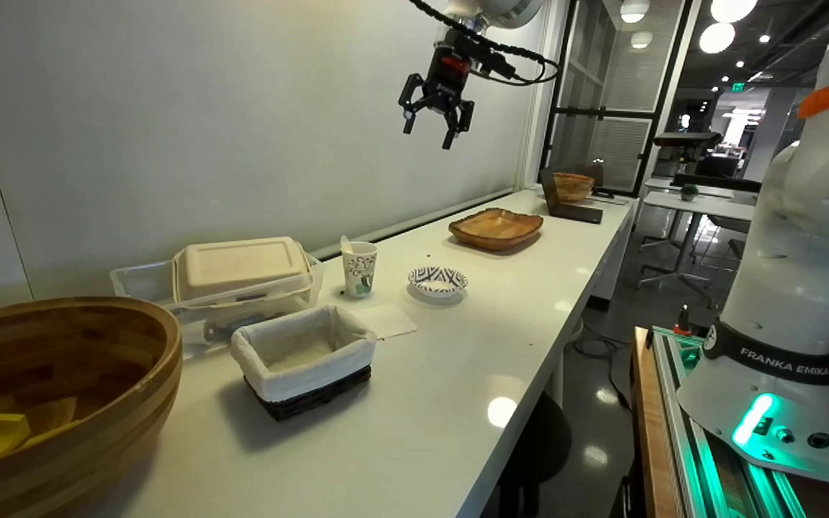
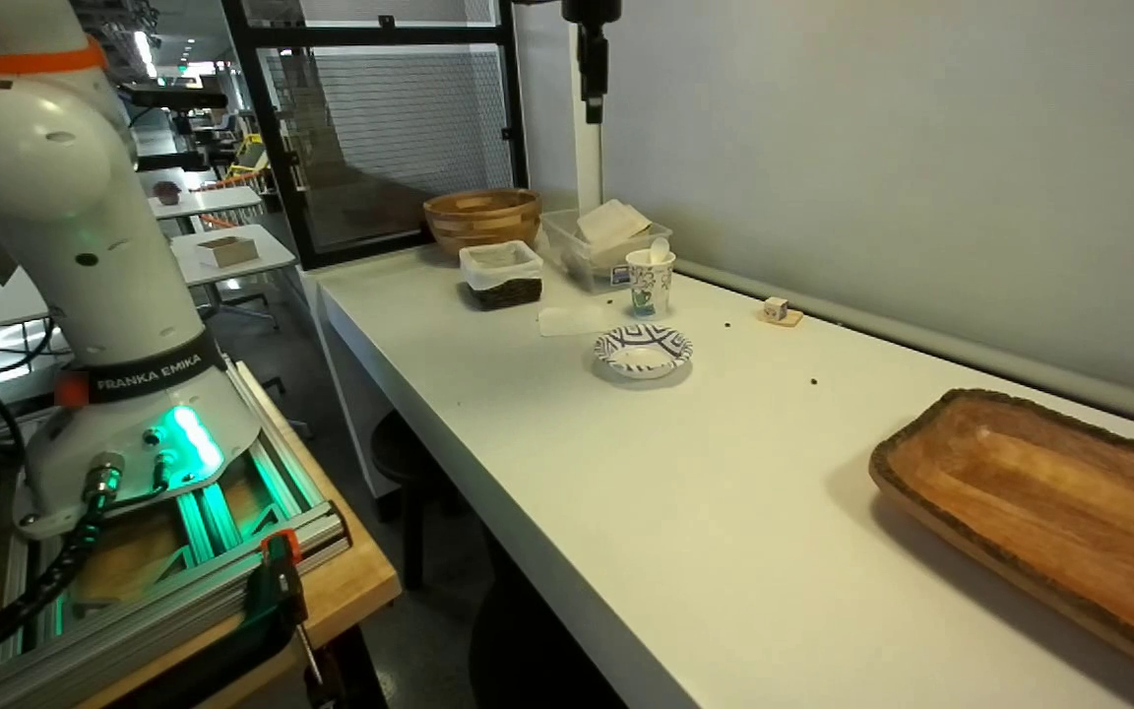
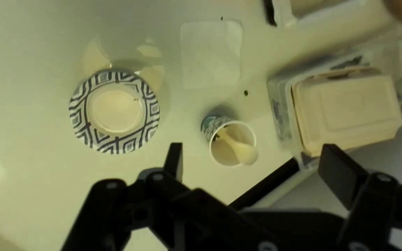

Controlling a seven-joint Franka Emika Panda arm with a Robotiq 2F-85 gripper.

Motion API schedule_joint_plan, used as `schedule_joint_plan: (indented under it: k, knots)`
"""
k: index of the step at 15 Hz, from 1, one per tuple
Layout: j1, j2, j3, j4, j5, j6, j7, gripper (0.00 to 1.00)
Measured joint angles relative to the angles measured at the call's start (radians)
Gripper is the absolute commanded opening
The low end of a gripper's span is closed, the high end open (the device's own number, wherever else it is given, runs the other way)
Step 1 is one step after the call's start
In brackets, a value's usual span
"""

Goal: Move the wooden block forwards.

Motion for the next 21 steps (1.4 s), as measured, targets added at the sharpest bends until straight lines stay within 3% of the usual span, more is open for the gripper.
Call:
schedule_joint_plan:
  k: [3,9,17,21]
  knots:
    - [-0.026,0.14,-0.023,0.114,0.0,0.058,0.107,1.0]
    - [-0.04,0.425,-0.063,0.389,-0.011,0.06,0.378,1.0]
    - [-0.043,0.499,-0.068,0.474,-0.011,0.062,0.475,1.0]
    - [-0.055,0.637,-0.06,0.612,-0.006,0.068,0.56,1.0]
